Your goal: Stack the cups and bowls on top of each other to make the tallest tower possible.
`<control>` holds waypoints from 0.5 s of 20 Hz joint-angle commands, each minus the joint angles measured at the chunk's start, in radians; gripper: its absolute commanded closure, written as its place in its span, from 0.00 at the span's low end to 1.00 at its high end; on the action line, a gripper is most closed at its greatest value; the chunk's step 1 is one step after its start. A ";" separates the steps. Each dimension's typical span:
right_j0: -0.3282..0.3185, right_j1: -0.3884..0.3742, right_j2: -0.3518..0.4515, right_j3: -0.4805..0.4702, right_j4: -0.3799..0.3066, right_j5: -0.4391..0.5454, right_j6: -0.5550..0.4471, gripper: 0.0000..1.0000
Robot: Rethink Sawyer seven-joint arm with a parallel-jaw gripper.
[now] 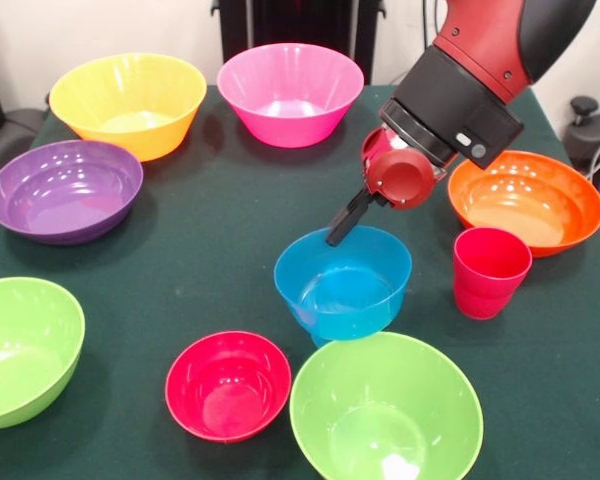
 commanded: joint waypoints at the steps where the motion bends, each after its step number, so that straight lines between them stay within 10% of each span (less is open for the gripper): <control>1: 0.021 -0.011 0.146 0.021 -0.099 0.169 0.184 1.00; 10: 0.027 -0.015 0.154 0.032 -0.097 0.174 0.185 1.00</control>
